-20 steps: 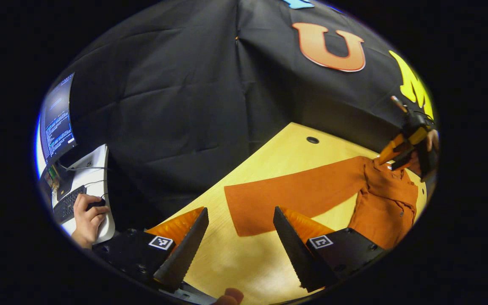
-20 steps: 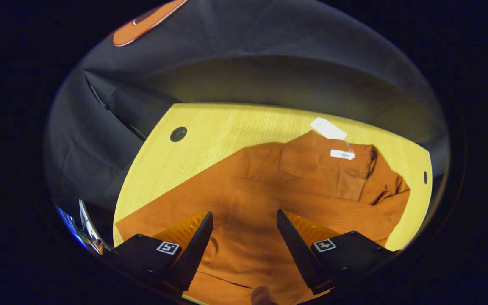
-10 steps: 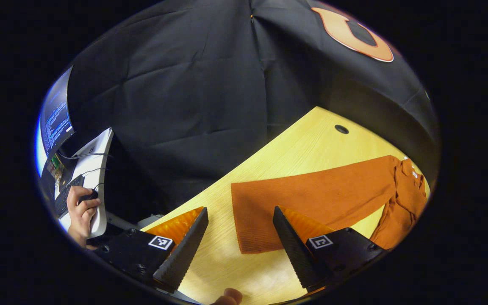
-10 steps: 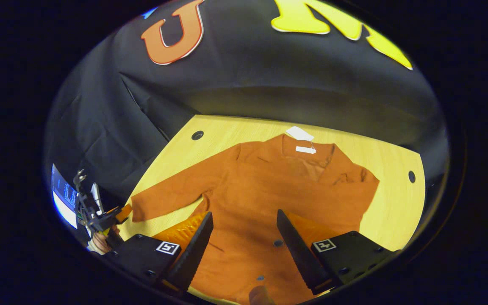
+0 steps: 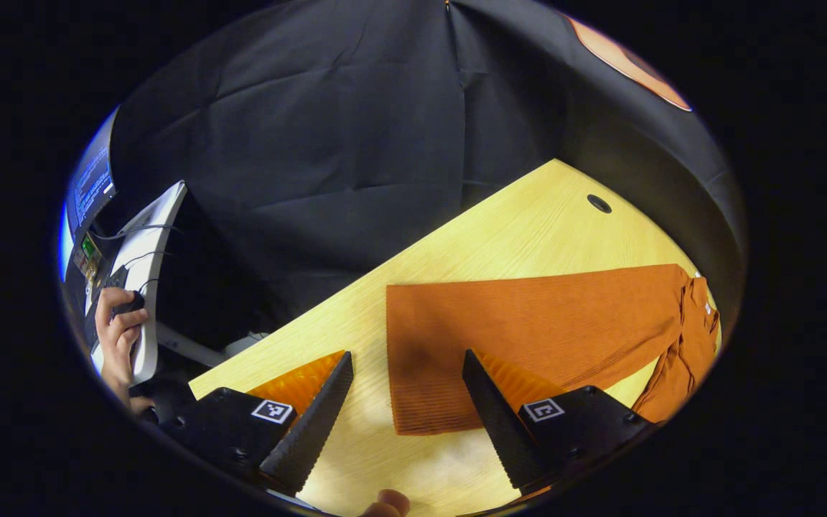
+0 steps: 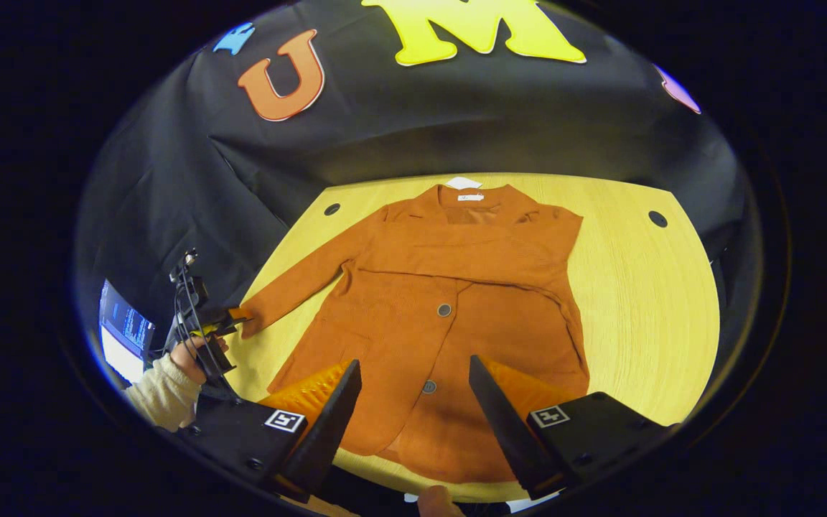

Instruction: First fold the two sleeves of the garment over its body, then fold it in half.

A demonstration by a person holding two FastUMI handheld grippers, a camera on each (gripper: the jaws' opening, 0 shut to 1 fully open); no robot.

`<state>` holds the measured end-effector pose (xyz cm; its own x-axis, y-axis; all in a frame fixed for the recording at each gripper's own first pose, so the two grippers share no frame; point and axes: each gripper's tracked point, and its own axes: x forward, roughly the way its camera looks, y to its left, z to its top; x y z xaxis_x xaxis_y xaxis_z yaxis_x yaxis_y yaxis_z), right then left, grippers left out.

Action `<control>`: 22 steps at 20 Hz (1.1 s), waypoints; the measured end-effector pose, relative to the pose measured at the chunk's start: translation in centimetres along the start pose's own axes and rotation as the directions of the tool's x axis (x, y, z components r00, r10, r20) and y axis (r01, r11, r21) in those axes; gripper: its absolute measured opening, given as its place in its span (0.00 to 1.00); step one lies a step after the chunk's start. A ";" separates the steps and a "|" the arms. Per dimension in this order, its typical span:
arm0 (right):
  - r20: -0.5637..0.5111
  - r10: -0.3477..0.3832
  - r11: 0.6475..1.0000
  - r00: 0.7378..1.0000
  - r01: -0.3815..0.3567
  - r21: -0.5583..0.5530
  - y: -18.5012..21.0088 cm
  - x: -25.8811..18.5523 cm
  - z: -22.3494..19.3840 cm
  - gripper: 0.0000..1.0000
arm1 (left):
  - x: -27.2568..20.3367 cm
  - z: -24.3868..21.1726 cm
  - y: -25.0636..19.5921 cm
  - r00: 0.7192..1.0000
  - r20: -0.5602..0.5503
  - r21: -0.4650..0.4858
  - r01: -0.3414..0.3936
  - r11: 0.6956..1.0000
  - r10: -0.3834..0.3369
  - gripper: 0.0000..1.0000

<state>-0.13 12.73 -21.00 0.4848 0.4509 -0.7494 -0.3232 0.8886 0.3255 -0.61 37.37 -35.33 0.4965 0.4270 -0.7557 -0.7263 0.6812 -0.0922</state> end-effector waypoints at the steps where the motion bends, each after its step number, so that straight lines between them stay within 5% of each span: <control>1: 0.008 0.011 1.000 1.000 -0.011 0.004 0.0 -0.2 0.1 0.97 | -0.1 -0.5 -0.1 0.999 -0.040 -0.021 -0.004 1.000 0.004 1.00; 8: 0.094 0.037 0.999 0.995 -0.038 0.016 -1.4 -2.0 2.9 0.97 | 0.2 -0.2 -0.2 0.983 -0.181 0.001 -0.007 1.000 0.007 0.99; 14: 0.104 0.002 0.999 0.995 -0.007 0.051 -5.1 -4.0 0.9 0.94 | 0.7 -0.2 -0.3 0.961 -0.277 0.007 0.009 1.000 -0.007 0.92; 17: 0.119 -0.011 0.994 0.993 -0.003 0.113 -7.5 -5.0 0.2 0.98 | 0.5 0.2 -0.6 0.956 -0.293 -0.026 -0.004 1.000 -0.004 0.70; 20: 0.127 -0.047 0.991 0.991 0.030 0.133 -10.4 -6.1 -0.5 0.94 | 0.8 0.1 -0.9 0.952 -0.304 -0.052 0.003 0.999 -0.019 0.23; 22: 0.131 -0.062 0.989 0.989 0.044 0.138 -11.7 -6.7 -1.0 0.94 | 0.8 0.1 -1.0 0.950 -0.311 -0.015 0.009 1.000 -0.013 0.08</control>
<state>-0.47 -0.75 -20.33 0.6064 0.4018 -0.6862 -0.1860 0.9107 0.3689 0.58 37.08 -35.73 0.3335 0.2114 -0.9187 -0.7285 0.6763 -0.1089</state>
